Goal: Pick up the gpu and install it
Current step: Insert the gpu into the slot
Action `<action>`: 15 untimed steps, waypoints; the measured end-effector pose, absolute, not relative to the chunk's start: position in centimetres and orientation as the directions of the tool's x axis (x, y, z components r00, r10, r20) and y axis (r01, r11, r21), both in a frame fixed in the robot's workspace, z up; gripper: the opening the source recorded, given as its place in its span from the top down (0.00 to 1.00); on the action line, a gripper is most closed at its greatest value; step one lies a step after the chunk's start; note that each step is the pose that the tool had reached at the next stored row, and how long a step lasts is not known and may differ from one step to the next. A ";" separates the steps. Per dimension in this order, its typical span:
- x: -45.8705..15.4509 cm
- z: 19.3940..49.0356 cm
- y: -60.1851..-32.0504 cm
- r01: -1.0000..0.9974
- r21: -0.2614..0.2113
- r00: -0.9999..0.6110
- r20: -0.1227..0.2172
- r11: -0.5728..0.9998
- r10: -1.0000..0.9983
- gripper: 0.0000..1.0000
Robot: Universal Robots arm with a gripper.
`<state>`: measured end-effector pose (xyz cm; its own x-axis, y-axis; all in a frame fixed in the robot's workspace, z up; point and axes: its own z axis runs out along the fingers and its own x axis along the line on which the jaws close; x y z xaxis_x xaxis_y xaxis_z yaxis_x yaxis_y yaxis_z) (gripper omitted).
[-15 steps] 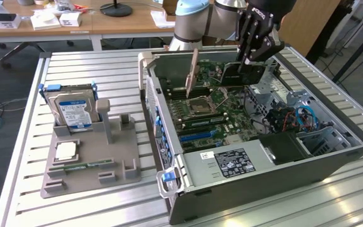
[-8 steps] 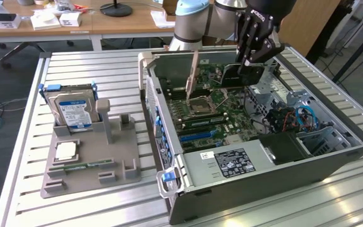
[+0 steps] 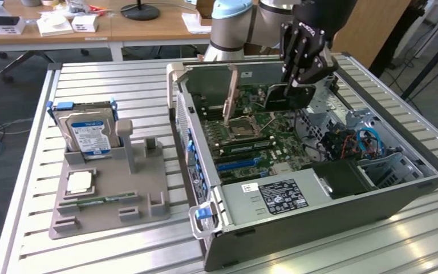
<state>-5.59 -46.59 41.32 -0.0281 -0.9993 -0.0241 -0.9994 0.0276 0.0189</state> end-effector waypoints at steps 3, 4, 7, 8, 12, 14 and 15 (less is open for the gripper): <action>-5.6 40.9 -46.6 -0.999 0.019 -0.028 -0.024 0.027 -0.999 0.74; -5.6 40.8 -46.6 -0.999 0.019 -0.027 -0.024 0.027 -0.999 0.74; -5.6 40.4 -46.6 -0.999 0.019 -0.027 -0.024 0.027 -0.999 0.74; -5.6 40.2 -46.6 -0.999 0.019 -0.027 -0.024 0.027 -0.999 0.74; -5.6 39.6 -46.6 -0.999 0.019 -0.027 -0.024 0.027 -0.999 0.74; -5.6 39.3 -46.6 -0.999 0.019 -0.027 -0.024 0.027 -0.999 0.74; -5.6 39.1 -46.6 -0.999 0.019 -0.027 -0.024 0.027 -0.999 0.74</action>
